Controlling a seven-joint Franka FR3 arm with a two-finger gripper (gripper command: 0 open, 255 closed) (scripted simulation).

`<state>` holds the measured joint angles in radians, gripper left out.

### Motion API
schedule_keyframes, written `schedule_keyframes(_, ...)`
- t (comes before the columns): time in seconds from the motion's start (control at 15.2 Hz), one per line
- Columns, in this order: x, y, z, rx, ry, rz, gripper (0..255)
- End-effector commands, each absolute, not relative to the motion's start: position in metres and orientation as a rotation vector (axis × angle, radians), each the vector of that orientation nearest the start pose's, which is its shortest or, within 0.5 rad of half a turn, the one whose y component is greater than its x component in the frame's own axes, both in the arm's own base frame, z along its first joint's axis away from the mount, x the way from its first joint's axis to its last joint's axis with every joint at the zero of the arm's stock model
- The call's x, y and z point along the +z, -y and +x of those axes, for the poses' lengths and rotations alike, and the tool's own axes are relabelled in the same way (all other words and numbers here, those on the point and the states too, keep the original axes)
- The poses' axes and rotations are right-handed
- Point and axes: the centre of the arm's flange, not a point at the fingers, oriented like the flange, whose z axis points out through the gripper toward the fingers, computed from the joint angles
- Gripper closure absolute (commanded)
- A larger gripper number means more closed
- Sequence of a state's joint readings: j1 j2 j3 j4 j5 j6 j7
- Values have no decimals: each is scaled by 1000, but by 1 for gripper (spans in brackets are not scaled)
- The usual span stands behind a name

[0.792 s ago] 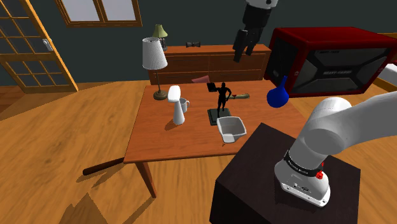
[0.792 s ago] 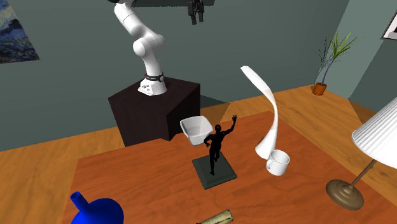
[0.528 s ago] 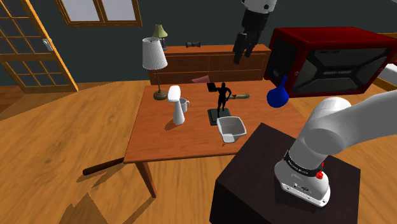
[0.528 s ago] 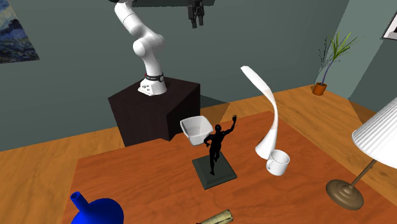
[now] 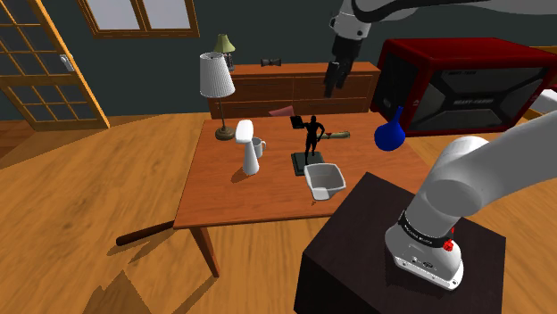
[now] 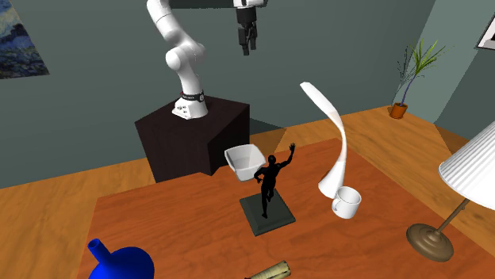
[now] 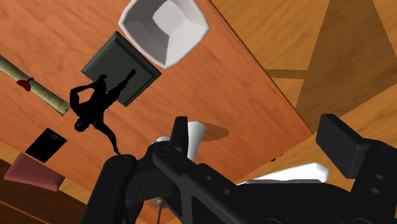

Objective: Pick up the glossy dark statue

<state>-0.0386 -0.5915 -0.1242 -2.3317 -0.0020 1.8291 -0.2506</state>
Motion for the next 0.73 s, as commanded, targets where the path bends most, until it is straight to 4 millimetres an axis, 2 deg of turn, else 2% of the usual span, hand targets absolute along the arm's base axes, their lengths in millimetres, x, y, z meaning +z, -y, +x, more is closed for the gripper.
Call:
schedule_keyframes(0.0,542,88,390,-139,193,-3079,0)
schedule_keyframes(0.66,462,175,460,-81,325,-3044,0)
